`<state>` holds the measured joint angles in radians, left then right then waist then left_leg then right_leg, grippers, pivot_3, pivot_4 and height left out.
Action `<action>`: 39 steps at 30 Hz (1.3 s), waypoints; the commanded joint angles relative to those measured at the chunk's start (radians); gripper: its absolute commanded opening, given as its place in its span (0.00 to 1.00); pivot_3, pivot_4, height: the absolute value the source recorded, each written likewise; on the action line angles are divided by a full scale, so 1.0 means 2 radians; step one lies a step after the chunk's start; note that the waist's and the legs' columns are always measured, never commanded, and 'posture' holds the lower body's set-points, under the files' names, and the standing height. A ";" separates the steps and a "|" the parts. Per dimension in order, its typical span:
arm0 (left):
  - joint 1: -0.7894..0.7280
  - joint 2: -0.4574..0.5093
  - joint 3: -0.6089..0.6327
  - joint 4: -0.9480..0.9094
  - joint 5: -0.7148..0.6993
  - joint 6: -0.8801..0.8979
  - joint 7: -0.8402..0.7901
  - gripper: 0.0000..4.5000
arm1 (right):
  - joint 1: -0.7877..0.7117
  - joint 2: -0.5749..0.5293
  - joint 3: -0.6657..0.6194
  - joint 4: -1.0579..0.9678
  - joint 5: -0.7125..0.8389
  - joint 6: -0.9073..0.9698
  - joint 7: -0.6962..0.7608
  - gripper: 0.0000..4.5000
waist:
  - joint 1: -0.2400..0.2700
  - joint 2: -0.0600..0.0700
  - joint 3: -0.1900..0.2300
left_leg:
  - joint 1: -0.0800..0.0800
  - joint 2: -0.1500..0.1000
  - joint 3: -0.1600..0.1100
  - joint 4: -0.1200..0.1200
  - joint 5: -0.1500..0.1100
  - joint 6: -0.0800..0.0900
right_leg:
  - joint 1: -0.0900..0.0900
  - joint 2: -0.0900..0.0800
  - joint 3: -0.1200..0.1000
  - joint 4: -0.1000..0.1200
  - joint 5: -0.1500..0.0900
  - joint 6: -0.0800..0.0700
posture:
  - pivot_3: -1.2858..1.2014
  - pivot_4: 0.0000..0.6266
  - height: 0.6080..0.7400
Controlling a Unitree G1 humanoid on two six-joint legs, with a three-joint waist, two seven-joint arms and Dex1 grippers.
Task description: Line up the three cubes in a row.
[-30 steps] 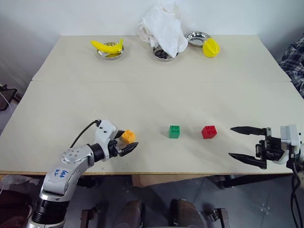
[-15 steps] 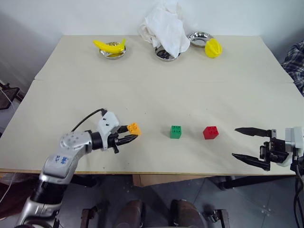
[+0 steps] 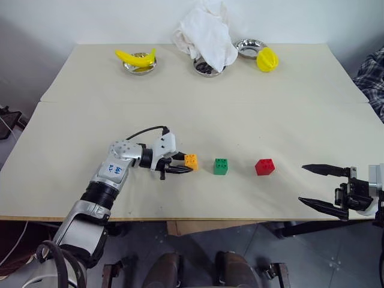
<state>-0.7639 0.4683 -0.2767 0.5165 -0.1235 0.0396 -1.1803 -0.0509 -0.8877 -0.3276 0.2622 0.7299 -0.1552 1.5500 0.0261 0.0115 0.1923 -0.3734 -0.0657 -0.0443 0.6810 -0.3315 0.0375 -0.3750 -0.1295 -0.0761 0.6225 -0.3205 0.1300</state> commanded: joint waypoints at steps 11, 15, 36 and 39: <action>-0.019 0.027 0.006 0.034 0.030 -0.031 -0.044 0.33 | 0.012 0.003 -0.023 -0.028 0.000 0.015 0.015 1.00 | -0.001 0.000 0.000 | 0.000 0.000 0.000 0.000 0.000 0.000 | 0.000 0.000 0.000 0.000 0.000 0.000 | 0.52 0.24 1.00; -0.028 0.037 0.007 0.060 0.037 -0.045 -0.049 0.33 | 0.012 0.004 -0.022 -0.027 -0.001 0.014 0.016 1.00 | -0.002 0.000 0.000 | 0.000 0.001 0.000 0.000 0.000 0.000 | 0.000 0.000 0.000 0.000 0.000 0.000 | 0.52 0.24 1.00; -0.022 0.049 0.041 0.060 0.015 -0.055 -0.063 0.94 | -0.001 0.012 -0.014 -0.017 -0.010 0.010 0.019 1.00 | -0.001 0.000 0.000 | 0.000 0.000 0.000 0.001 0.000 0.000 | 0.000 0.000 0.001 0.001 0.000 0.000 | 0.52 0.24 1.00; 0.010 0.074 0.065 0.026 -0.008 -0.058 -0.086 1.00 | -0.004 0.014 -0.015 -0.015 -0.013 0.010 0.020 1.00 | -0.001 0.000 0.000 | 0.000 0.000 0.000 0.000 0.000 0.000 | 0.000 0.000 0.001 0.001 0.000 0.000 | 0.52 0.24 1.00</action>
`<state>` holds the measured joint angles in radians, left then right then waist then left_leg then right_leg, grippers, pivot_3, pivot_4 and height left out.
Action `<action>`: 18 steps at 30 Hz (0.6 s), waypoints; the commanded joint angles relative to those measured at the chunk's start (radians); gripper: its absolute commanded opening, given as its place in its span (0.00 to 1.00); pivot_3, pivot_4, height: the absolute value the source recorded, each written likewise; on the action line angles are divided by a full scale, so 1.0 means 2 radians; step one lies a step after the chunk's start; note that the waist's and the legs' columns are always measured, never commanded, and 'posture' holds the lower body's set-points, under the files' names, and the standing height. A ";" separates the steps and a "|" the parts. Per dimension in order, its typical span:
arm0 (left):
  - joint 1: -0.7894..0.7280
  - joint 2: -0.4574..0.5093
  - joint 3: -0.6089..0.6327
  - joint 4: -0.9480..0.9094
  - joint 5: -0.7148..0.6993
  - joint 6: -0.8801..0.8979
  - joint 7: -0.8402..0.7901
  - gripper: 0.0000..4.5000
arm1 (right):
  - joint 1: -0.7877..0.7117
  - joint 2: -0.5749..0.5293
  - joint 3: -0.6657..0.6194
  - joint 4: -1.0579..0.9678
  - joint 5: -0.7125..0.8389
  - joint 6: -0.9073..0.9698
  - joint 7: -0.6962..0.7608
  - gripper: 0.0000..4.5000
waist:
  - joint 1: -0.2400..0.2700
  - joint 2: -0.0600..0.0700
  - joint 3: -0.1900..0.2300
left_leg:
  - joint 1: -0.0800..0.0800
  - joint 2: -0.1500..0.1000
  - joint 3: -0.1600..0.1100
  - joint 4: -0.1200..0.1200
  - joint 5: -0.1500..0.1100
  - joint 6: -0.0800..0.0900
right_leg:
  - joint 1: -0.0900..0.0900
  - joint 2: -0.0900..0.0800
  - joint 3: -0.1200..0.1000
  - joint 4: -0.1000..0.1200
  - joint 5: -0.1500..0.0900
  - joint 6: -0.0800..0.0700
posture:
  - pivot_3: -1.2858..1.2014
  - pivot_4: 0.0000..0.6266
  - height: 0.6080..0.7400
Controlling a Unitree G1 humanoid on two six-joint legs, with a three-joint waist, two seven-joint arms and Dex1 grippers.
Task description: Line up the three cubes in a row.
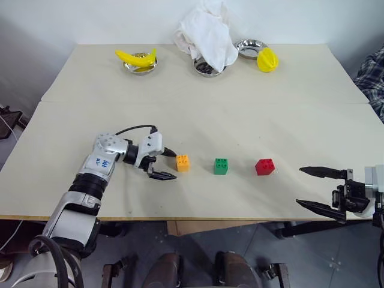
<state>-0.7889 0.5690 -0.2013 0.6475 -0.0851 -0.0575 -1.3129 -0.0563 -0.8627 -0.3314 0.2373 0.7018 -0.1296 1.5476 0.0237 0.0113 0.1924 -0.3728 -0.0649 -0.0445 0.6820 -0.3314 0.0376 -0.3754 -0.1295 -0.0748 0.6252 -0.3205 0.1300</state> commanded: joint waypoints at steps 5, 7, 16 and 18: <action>0.097 0.082 0.088 -0.083 -0.073 -0.030 -0.048 1.00 | -0.007 -0.003 -0.018 0.015 -0.003 -0.007 0.030 1.00 | -0.002 0.000 0.000 | 0.000 0.000 0.000 0.000 0.000 0.000 | 0.000 0.000 0.000 0.000 0.000 0.000 | 0.52 0.24 1.00; 0.133 0.099 0.124 -0.100 -0.099 -0.024 -0.045 1.00 | -0.010 -0.009 -0.018 0.026 -0.004 -0.010 0.033 1.00 | -0.002 0.000 0.000 | 0.000 0.000 0.000 0.000 0.000 0.000 | 0.000 0.000 0.000 -0.001 0.000 0.000 | 0.52 0.24 1.00; 0.292 0.153 0.254 -0.163 -0.136 -0.026 0.014 1.00 | -0.019 -0.040 -0.003 0.082 -0.002 -0.043 0.033 1.00 | 0.000 0.000 0.000 | 0.000 0.000 -0.001 -0.001 0.000 0.000 | 0.000 -0.001 0.001 -0.002 0.000 -0.001 | 0.52 0.24 1.00; 0.306 0.149 0.273 -0.173 -0.145 -0.015 0.033 1.00 | -0.023 -0.043 -0.003 0.096 -0.004 -0.050 0.033 1.00 | 0.000 0.000 0.000 | 0.000 0.000 -0.001 -0.001 0.000 0.000 | 0.000 -0.001 0.001 -0.002 0.000 -0.001 | 0.52 0.24 1.00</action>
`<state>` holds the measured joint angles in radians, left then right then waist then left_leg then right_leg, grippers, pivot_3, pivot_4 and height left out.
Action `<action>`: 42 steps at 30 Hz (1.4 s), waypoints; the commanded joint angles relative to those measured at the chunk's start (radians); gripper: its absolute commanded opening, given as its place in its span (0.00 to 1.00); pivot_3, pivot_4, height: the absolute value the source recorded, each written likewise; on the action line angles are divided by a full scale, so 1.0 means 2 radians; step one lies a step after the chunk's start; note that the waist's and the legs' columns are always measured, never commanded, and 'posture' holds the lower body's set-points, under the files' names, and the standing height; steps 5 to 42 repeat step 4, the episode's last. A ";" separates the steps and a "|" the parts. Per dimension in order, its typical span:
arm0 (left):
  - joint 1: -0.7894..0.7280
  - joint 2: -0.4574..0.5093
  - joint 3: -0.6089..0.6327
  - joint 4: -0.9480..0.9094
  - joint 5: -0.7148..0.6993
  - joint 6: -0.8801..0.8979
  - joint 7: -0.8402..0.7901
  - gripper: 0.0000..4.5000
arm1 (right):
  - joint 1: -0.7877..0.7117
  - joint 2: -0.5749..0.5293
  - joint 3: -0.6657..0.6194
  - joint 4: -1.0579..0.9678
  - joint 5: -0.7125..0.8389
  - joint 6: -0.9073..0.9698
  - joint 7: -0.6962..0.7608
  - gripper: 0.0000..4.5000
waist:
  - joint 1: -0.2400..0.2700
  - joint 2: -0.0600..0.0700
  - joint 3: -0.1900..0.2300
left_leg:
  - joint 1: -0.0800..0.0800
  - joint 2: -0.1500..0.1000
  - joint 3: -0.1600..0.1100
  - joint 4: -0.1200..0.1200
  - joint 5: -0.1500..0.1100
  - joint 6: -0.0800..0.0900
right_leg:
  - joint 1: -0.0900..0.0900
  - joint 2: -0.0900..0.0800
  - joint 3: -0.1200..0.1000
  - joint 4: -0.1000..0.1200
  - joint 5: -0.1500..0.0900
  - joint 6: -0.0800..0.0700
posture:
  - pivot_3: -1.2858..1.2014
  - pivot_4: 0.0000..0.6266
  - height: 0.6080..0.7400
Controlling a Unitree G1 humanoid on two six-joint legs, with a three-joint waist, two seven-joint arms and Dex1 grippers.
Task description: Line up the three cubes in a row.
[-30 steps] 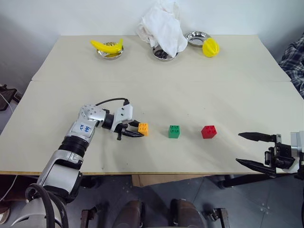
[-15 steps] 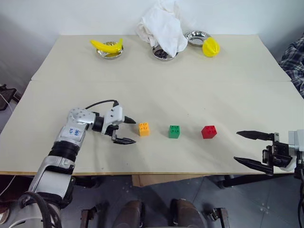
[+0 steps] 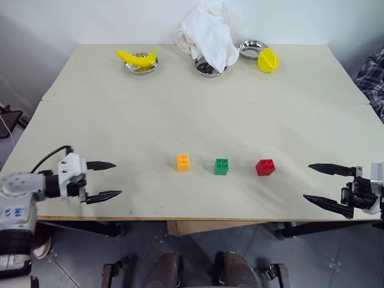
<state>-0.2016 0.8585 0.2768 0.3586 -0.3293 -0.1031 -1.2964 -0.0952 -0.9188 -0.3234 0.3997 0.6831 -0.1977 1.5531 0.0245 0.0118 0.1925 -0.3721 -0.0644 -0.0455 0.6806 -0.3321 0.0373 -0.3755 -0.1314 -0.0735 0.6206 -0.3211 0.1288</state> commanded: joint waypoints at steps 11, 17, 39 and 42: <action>0.025 -0.005 0.048 -0.052 -0.031 0.022 0.055 1.00 | 0.002 -0.019 -0.006 0.038 0.002 -0.030 0.031 1.00 | 0.000 0.000 0.000 | 0.000 0.000 0.000 0.000 0.000 0.000 | 0.000 0.000 0.000 0.000 0.000 0.000 | 0.52 0.24 1.00; 0.025 -0.005 0.048 -0.052 -0.031 0.022 0.055 1.00 | 0.002 -0.019 -0.006 0.038 0.002 -0.030 0.031 1.00 | 0.000 0.000 0.000 | 0.000 0.000 0.000 0.000 0.000 0.000 | 0.000 0.000 0.000 0.000 0.000 0.000 | 0.52 0.24 1.00; 0.025 -0.005 0.048 -0.052 -0.031 0.022 0.055 1.00 | 0.002 -0.019 -0.006 0.038 0.002 -0.030 0.031 1.00 | 0.000 0.000 0.000 | 0.000 0.000 0.000 0.000 0.000 0.000 | 0.000 0.000 0.000 0.000 0.000 0.000 | 0.52 0.24 1.00; 0.025 -0.005 0.048 -0.052 -0.031 0.022 0.055 1.00 | 0.002 -0.019 -0.006 0.038 0.002 -0.030 0.031 1.00 | 0.000 0.000 0.000 | 0.000 0.000 0.000 0.000 0.000 0.000 | 0.000 0.000 0.000 0.000 0.000 0.000 | 0.52 0.24 1.00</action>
